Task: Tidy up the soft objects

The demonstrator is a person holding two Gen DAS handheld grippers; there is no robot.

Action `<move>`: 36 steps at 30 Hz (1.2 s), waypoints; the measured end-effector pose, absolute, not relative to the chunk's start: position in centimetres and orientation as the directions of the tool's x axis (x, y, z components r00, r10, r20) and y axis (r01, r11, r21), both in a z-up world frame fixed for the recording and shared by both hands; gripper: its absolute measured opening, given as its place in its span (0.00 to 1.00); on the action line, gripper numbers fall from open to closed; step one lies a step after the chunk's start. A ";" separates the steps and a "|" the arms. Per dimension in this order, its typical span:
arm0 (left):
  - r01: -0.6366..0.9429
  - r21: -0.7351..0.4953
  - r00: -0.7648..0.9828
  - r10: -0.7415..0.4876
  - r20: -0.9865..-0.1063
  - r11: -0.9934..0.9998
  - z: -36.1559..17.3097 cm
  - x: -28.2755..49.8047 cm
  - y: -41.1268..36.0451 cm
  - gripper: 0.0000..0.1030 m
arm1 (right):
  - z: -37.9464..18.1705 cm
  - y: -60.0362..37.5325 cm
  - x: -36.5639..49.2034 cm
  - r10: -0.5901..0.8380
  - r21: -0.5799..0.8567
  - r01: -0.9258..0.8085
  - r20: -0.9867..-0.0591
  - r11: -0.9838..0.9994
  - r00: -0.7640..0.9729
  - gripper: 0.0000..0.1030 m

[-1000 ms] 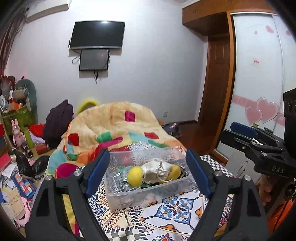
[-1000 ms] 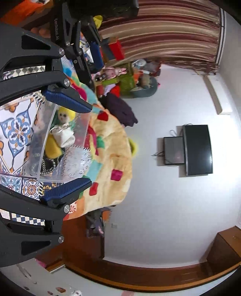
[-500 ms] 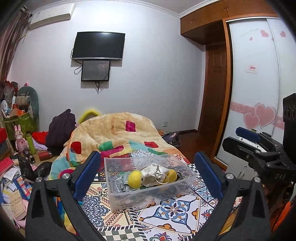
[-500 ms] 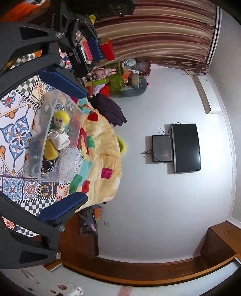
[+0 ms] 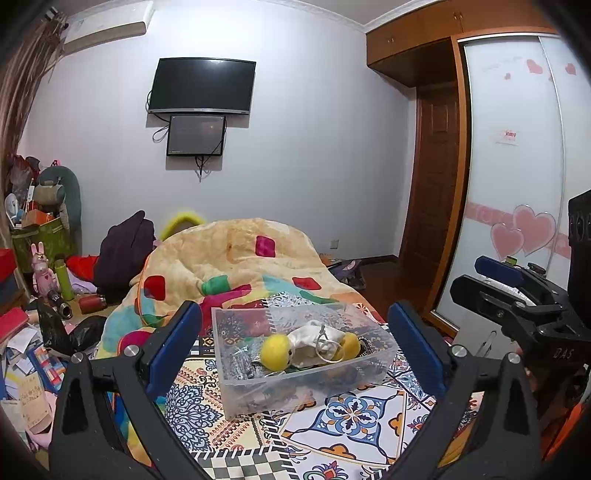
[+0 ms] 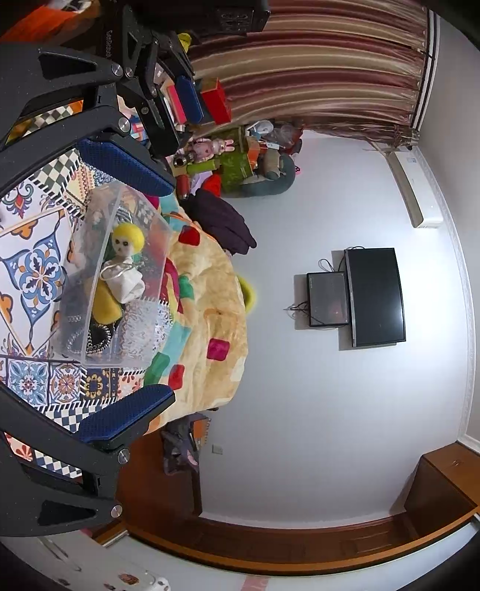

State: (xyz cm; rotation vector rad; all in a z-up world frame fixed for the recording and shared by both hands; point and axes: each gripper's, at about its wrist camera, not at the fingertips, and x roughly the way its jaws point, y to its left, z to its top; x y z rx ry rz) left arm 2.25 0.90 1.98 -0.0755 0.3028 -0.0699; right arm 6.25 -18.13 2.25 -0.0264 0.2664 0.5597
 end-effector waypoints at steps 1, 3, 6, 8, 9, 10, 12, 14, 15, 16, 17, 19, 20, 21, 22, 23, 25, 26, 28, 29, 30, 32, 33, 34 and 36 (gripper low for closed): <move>0.058 -0.085 0.952 -0.081 -0.296 0.995 1.9 2.3 0.9 0.99 | 2.3 -18.1 6.2 0.521 0.047 -0.528 -0.257 0.848 0.814 0.99; 0.057 -0.083 0.951 -0.079 -0.298 0.995 1.9 2.3 0.9 0.99 | 2.2 -18.2 6.3 0.522 0.047 -0.529 -0.257 0.847 0.813 0.99; 0.058 -0.083 0.951 -0.080 -0.298 0.995 1.9 2.3 0.9 0.99 | 2.2 -18.2 6.3 0.523 0.048 -0.529 -0.257 0.847 0.813 0.99; 0.057 -0.082 0.951 -0.079 -0.298 0.995 1.9 2.3 0.9 0.99 | 2.2 -18.2 6.2 0.523 0.049 -0.530 -0.258 0.847 0.812 0.99; 0.057 -0.082 0.951 -0.079 -0.298 0.995 1.9 2.3 0.9 0.99 | 2.2 -18.2 6.2 0.523 0.049 -0.530 -0.258 0.847 0.812 0.99; 0.057 -0.083 0.951 -0.080 -0.299 0.995 1.9 2.3 0.9 0.99 | 2.2 -18.2 6.3 0.524 0.049 -0.530 -0.258 0.846 0.812 0.99; 0.057 -0.084 0.951 -0.079 -0.298 0.995 1.9 2.3 0.9 0.99 | 2.2 -18.2 6.2 0.525 0.050 -0.531 -0.258 0.846 0.811 0.99; 0.061 -0.082 0.950 -0.083 -0.301 0.995 1.9 2.3 0.8 0.99 | 2.2 -18.2 6.3 0.524 0.050 -0.530 -0.258 0.846 0.812 0.99; 0.061 -0.082 0.950 -0.083 -0.302 0.995 1.9 2.4 0.8 0.99 | 2.2 -18.2 6.3 0.525 0.050 -0.531 -0.258 0.846 0.811 0.99; 0.062 -0.081 0.950 -0.083 -0.302 0.995 1.9 2.4 0.8 0.99 | 2.2 -18.2 6.3 0.525 0.051 -0.531 -0.259 0.846 0.811 0.99; 0.062 -0.080 0.950 -0.083 -0.302 0.995 1.9 2.4 0.8 0.99 | 2.2 -18.2 6.3 0.526 0.052 -0.532 -0.259 0.845 0.810 0.99; 0.063 -0.079 0.949 -0.084 -0.303 0.995 1.9 2.4 0.8 0.99 | 2.1 -18.2 6.2 0.527 0.053 -0.534 -0.260 0.844 0.809 0.99; 0.063 -0.078 0.949 -0.084 -0.303 0.995 1.9 2.4 0.8 0.99 | 2.1 -18.2 6.2 0.528 0.054 -0.534 -0.260 0.844 0.808 0.99; 0.064 -0.078 0.949 -0.085 -0.303 0.995 1.9 2.4 0.7 0.99 | 2.1 -18.2 6.2 0.527 0.053 -0.533 -0.260 0.844 0.809 0.99; 0.064 -0.079 0.949 -0.085 -0.303 0.995 1.9 2.4 0.7 0.99 | 2.1 -18.2 6.3 0.526 0.053 -0.532 -0.260 0.845 0.810 0.99; 0.064 -0.079 0.949 -0.085 -0.304 0.995 1.9 2.4 0.7 0.99 | 2.1 -18.3 6.2 0.526 0.053 -0.532 -0.260 0.845 0.810 0.99; 0.063 -0.079 0.949 -0.084 -0.305 0.995 1.9 2.4 0.6 0.99 | 2.1 -18.2 6.3 0.527 0.054 -0.533 -0.260 0.844 0.809 0.99; 0.064 -0.079 0.949 -0.085 -0.304 0.995 1.9 2.4 0.6 0.99 | 2.2 -18.3 6.2 0.527 0.055 -0.533 -0.260 0.844 0.809 0.99; 0.063 -0.080 0.949 -0.085 -0.303 0.995 1.9 2.4 0.6 0.99 | 2.1 -18.3 6.2 0.527 0.054 -0.533 -0.260 0.844 0.809 0.99; 0.064 -0.079 0.949 -0.085 -0.303 0.995 1.9 2.4 0.6 0.99 | 2.2 -18.3 6.2 0.527 0.053 -0.533 -0.260 0.844 0.809 0.99; 0.063 -0.078 0.949 -0.084 -0.303 0.995 1.9 2.4 0.7 0.99 | 2.1 -18.3 6.2 0.527 0.054 -0.533 -0.260 0.845 0.809 0.99; 0.061 -0.077 0.951 -0.081 -0.300 0.995 1.9 2.3 0.6 0.99 | 2.2 -18.3 6.2 0.527 0.054 -0.533 -0.261 0.844 0.809 0.99; 0.060 -0.077 0.951 -0.080 -0.298 0.995 1.8 2.3 0.6 0.99 | 2.2 -18.3 6.2 0.528 0.055 -0.533 -0.261 0.844 0.808 0.99; 0.060 -0.077 0.951 -0.080 -0.298 0.995 1.8 2.3 0.6 1.00 | 2.1 -18.3 6.2 0.527 0.055 -0.533 -0.261 0.844 0.809 0.99; 0.059 -0.078 0.951 -0.080 -0.298 0.995 1.7 2.3 0.6 1.00 | 2.1 -18.3 6.2 0.527 0.054 -0.533 -0.261 0.845 0.809 0.99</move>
